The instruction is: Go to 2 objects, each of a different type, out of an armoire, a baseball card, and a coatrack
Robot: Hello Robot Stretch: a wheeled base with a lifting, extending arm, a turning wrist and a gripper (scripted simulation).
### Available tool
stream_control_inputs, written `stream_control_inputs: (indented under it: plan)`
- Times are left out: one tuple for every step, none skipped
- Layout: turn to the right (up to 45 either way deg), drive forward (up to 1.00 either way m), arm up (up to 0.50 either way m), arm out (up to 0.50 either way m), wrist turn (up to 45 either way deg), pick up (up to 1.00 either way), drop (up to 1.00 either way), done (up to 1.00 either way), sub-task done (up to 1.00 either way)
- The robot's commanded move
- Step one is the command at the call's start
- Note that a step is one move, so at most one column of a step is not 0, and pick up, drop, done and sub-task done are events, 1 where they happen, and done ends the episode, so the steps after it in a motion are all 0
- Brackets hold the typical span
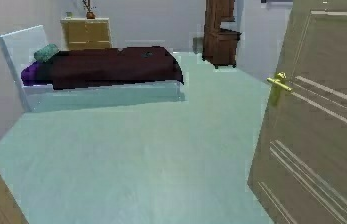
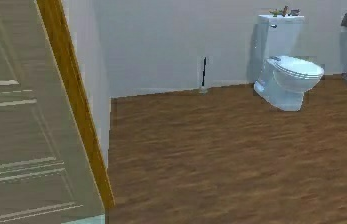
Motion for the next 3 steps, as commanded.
stream_control_inputs:
  plan:
    - [0.0,1.0,0.0,0.0,0.0,0.0,0.0,0.0,0.0]
    - [-6.0,0.0,0.0,0.0,0.0,0.0,0.0,0.0,0.0]
    - [0.0,0.4,0.0,0.0,0.0,0.0,0.0,0.0,0.0]
